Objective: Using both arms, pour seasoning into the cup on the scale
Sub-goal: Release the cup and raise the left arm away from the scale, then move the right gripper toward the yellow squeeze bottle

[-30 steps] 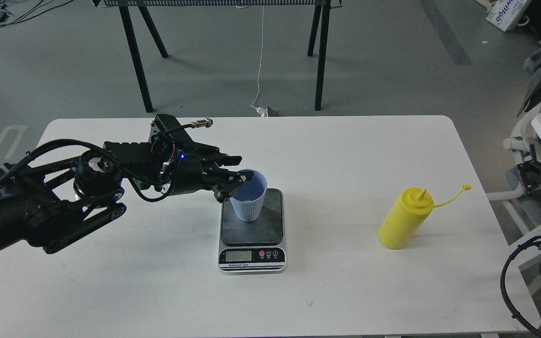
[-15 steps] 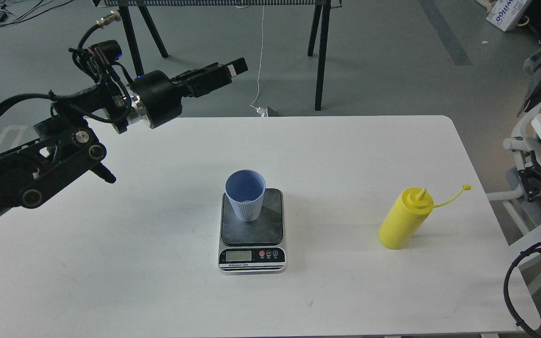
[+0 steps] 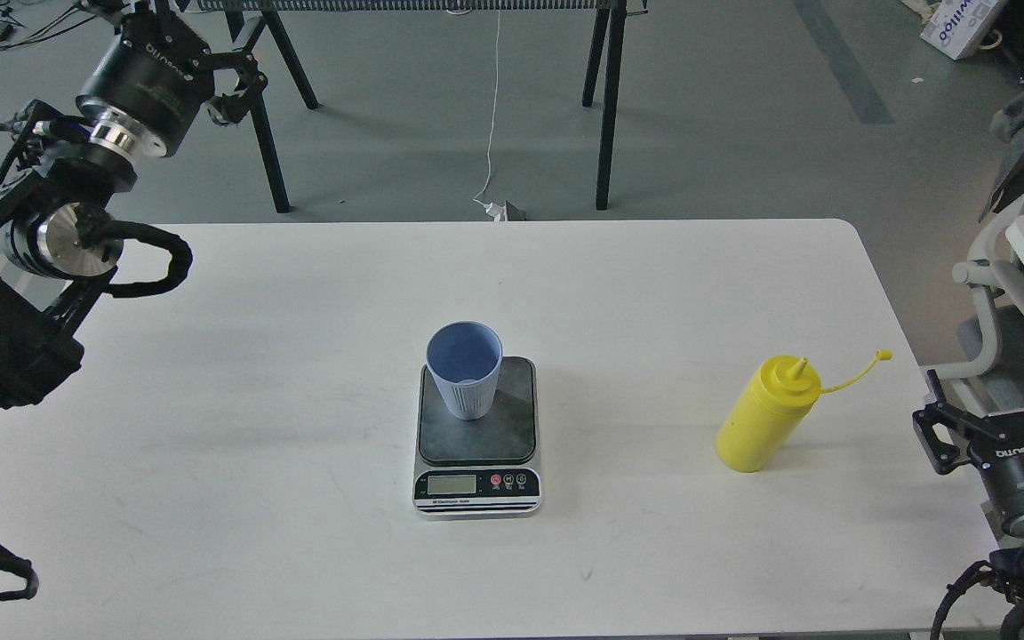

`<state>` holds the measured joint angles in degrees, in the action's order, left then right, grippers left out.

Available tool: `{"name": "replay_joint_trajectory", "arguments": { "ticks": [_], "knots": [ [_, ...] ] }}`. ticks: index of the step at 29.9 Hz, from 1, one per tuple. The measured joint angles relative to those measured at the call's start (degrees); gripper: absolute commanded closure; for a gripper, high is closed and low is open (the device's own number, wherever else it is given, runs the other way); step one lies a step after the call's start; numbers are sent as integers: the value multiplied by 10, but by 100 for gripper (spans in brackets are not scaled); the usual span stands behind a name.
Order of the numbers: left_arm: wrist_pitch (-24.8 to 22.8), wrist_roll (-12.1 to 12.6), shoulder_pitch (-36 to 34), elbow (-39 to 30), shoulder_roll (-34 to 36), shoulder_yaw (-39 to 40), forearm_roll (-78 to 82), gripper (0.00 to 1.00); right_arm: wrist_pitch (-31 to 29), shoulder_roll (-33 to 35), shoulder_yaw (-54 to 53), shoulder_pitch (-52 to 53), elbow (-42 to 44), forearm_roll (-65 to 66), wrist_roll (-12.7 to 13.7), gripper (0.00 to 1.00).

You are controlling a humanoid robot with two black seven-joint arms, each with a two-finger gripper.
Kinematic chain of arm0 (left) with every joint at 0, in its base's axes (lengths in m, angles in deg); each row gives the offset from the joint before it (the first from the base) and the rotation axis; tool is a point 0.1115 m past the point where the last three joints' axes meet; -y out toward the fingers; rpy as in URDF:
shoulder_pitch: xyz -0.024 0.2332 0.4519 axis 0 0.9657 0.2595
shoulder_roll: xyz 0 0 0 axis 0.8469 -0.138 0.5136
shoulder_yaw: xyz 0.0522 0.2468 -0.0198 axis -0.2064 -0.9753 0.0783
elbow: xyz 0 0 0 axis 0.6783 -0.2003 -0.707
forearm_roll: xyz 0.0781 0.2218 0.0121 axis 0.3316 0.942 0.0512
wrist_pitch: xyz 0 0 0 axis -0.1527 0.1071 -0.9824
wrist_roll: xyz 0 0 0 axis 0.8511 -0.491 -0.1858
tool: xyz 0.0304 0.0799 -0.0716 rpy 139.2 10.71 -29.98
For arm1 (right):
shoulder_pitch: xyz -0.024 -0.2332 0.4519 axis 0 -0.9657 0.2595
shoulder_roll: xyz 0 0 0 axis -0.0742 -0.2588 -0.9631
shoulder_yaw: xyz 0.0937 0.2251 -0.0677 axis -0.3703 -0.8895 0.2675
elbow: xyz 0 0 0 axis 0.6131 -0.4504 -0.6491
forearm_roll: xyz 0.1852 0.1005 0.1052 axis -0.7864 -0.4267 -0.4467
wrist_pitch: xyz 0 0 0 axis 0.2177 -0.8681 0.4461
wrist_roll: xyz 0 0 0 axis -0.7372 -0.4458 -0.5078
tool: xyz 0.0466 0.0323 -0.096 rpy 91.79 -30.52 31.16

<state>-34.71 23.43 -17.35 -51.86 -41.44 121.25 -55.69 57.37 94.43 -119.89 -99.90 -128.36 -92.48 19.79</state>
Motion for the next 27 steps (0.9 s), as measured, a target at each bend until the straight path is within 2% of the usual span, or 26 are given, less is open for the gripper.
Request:
{"name": "replay_joint_trajectory", "arguments": {
  "ticks": [5,10,14,27],
  "knots": [
    [-15,4,20,21,-15,5,-35,0,0,-17,34,-62,-43,5,-4,0],
    [-15,3,36,18,-20,14,-37,0,0,-51,69,-74,-56,41,-5,0],
    [-13,3,37,17,-20,15,-37,0,0,-87,75,-68,-53,74,-7,0],
    [-8,3,35,11,-12,15,-35,0,0,-125,77,15,0,80,-9,0]
  ]
}}
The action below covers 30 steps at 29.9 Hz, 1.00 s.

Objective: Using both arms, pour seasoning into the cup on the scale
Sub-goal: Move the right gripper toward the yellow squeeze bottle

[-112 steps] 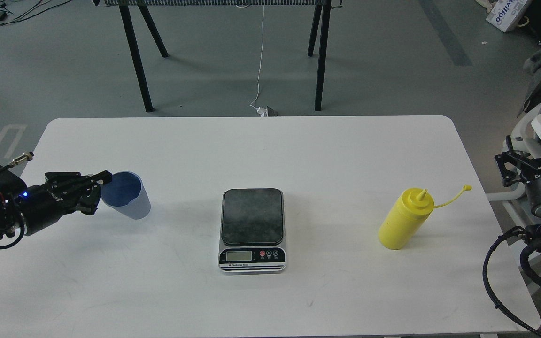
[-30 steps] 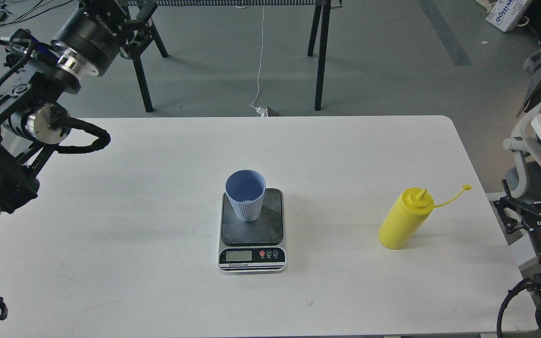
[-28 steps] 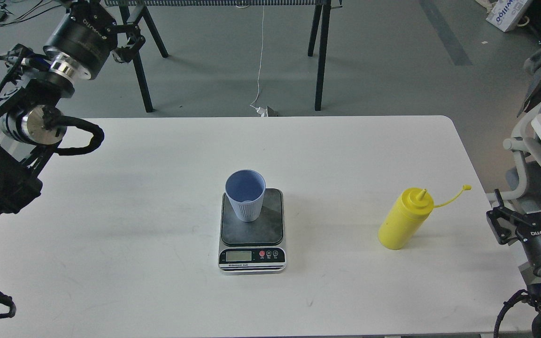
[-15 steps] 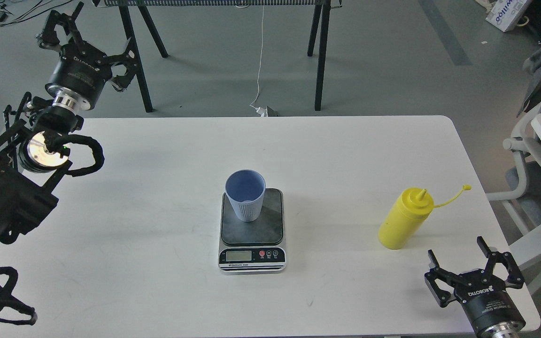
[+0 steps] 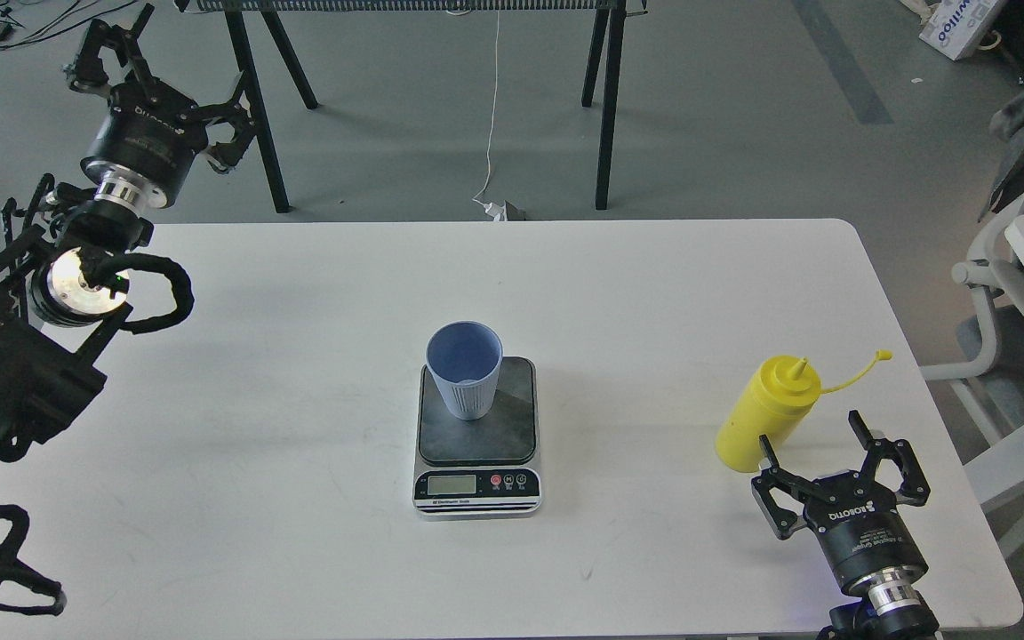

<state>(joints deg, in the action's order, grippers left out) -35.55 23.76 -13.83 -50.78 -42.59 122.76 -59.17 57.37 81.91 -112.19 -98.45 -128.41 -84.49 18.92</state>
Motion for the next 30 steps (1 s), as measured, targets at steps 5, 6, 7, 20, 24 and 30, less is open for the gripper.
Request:
{"name": "replay_joint_trajectory", "arguments": {
  "ticks": [5,6,7,20,24,30],
  "knots": [
    [-2,0,1,-2,2,-3,2,0,0,-3,17,40,46,0,1,0],
    [-2,0,1,-2,2,-4,3,0,0,-4,18,44,51,0,1,0],
    [-2,0,1,-2,2,-4,3,0,0,-5,19,48,55,-1,1,0],
    [-1,0,-1,-2,2,-6,4,0,0,-36,48,75,77,-1,1,0],
    [0,0,-1,-2,3,-7,5,0,0,-37,46,84,79,-1,1,1],
    [0,0,-1,-2,9,-7,5,0,0,-38,44,96,85,-1,0,4]
  ]
}}
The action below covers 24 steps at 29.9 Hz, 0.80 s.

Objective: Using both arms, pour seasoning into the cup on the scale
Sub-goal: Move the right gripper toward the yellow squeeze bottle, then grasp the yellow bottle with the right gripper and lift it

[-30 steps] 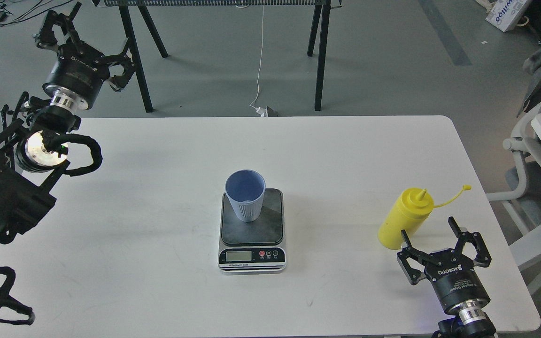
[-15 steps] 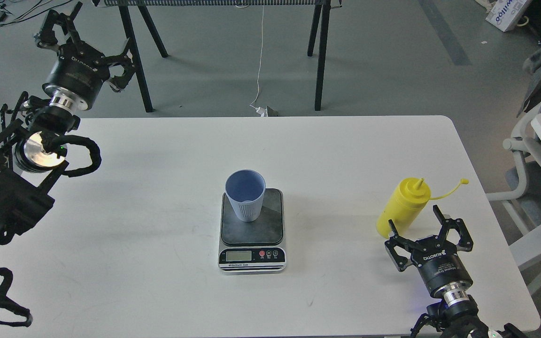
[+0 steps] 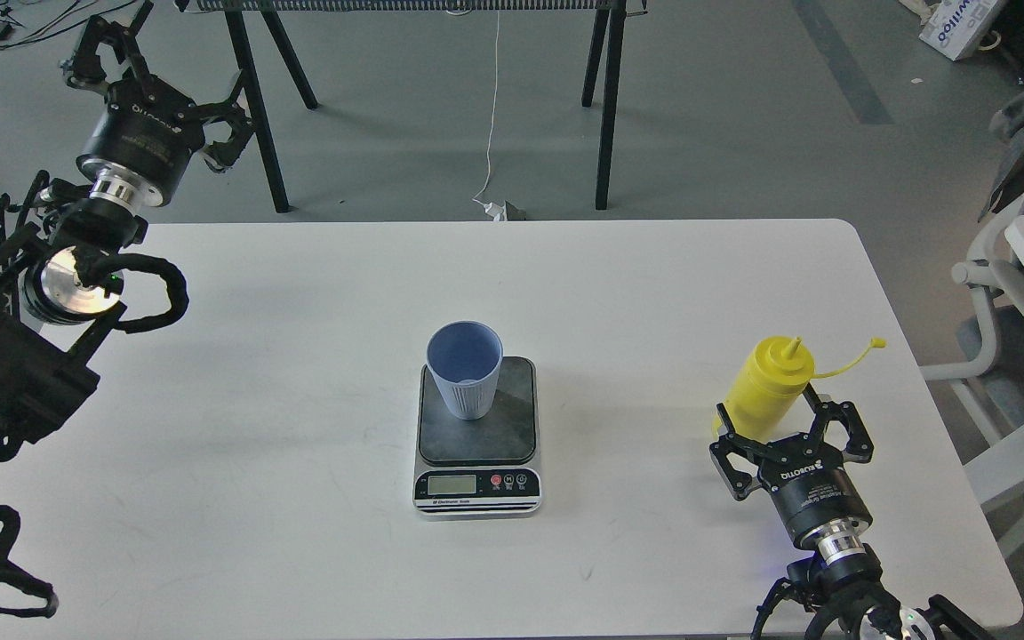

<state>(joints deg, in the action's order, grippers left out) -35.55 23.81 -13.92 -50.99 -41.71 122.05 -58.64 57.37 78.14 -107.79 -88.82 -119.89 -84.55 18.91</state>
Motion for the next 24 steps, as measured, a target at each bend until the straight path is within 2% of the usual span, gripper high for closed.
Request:
{"name": "replay_joint_trajectory", "arguments": {
  "ticks": [9,15,20,24],
  "knots": [
    [0,-2,0,0,9,0,0,0,0,-7,4,45,53,0,-20,11],
    [0,-3,1,0,7,1,-1,0,0,-10,5,58,57,0,-20,36],
    [0,-3,0,0,9,1,-1,0,0,-10,7,59,54,0,-20,50],
    [0,-3,0,0,9,3,-1,0,0,-10,7,58,32,0,-20,56]
  ]
}}
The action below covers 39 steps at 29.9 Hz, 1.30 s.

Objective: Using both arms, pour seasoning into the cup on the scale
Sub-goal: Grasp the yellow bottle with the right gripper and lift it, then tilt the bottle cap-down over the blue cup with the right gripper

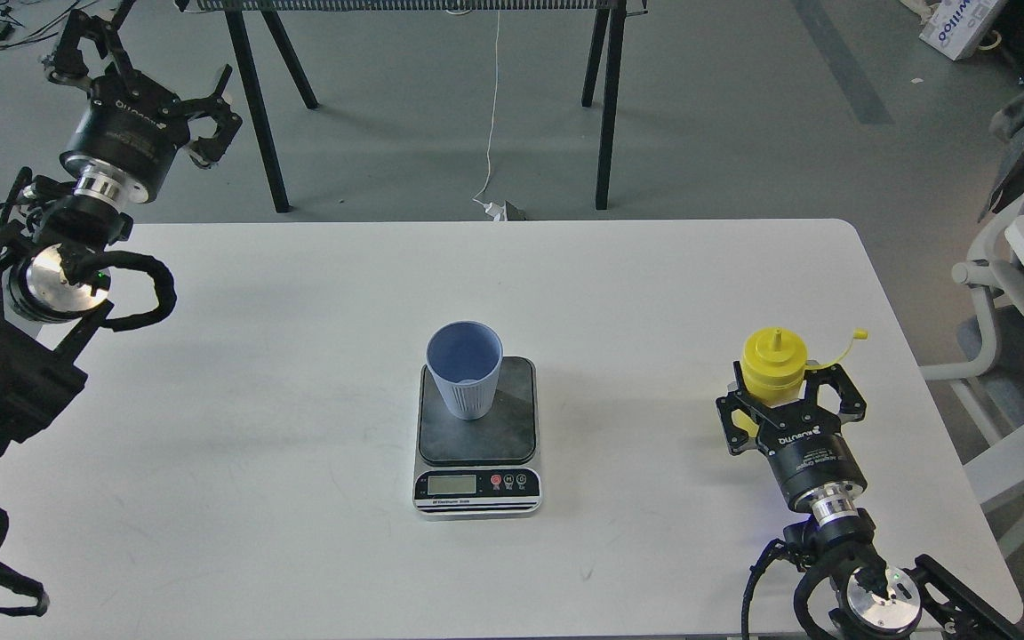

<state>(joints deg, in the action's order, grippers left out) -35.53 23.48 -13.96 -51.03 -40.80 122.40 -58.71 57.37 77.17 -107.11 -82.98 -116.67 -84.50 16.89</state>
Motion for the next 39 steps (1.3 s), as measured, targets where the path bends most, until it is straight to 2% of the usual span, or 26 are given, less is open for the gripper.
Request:
{"name": "replay_joint_trajectory", "arguments": {
  "ticks": [4,9,17,22,30,39],
  "knots": [
    [0,0,-1,-4,1,3,0,0,0,17,-10,3,-32,1,0,57],
    [1,0,-1,-23,18,2,0,0,0,94,-14,50,-55,25,0,57],
    [1,0,0,-26,25,2,0,0,0,142,-8,149,-76,219,7,60],
    [8,0,0,-28,24,3,0,0,45,137,32,226,-77,309,12,62],
    [13,-1,0,-39,26,4,0,0,150,104,206,374,-39,422,11,64],
    [12,-2,0,-40,23,5,1,0,246,36,373,475,-19,605,11,64]
  ]
}}
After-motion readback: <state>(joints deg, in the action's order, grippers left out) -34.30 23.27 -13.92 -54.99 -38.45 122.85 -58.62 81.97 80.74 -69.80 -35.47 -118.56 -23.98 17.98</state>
